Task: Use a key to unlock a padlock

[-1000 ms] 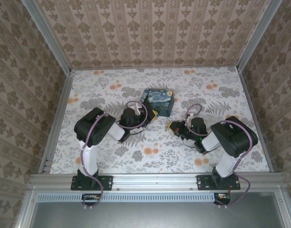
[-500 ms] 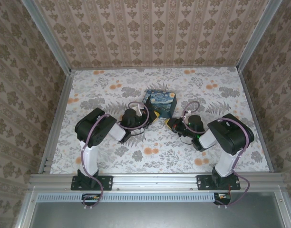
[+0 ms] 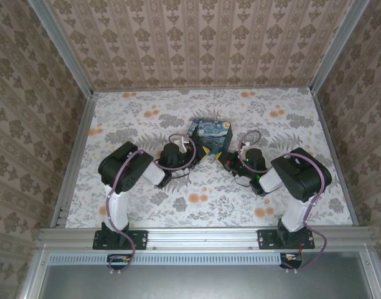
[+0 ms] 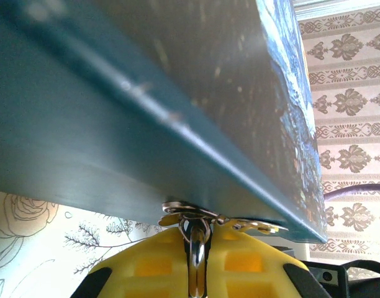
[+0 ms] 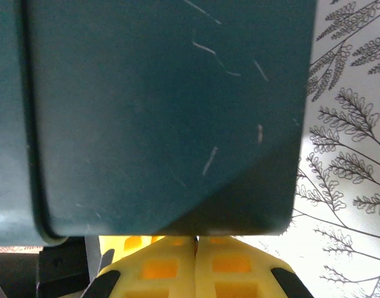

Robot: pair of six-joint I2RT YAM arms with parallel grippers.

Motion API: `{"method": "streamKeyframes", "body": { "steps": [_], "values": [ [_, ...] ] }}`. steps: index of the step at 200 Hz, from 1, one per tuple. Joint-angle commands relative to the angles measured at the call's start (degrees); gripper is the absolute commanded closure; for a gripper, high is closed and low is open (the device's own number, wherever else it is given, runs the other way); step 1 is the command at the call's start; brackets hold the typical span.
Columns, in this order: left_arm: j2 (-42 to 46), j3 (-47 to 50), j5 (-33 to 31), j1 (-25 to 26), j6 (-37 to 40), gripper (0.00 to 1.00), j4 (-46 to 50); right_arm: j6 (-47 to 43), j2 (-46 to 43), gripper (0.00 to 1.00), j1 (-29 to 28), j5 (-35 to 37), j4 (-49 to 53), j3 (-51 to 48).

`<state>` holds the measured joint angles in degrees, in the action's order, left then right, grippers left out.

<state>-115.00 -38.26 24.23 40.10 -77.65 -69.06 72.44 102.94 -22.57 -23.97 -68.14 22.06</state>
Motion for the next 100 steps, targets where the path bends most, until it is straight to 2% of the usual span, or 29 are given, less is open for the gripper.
{"method": "streamKeyframes", "body": {
  "steps": [1, 100],
  "values": [
    [1.4, -0.3, 0.9, 0.4, -1.1, 1.0, -2.2, 0.5, 1.1, 1.0, -0.4, 1.0, -0.9, 1.2],
    [1.1, -0.8, 0.7, 1.1, -2.1, 1.0, -2.7, 0.7, 1.3, 1.0, -0.5, 0.6, -0.9, 2.2]
  ]
}}
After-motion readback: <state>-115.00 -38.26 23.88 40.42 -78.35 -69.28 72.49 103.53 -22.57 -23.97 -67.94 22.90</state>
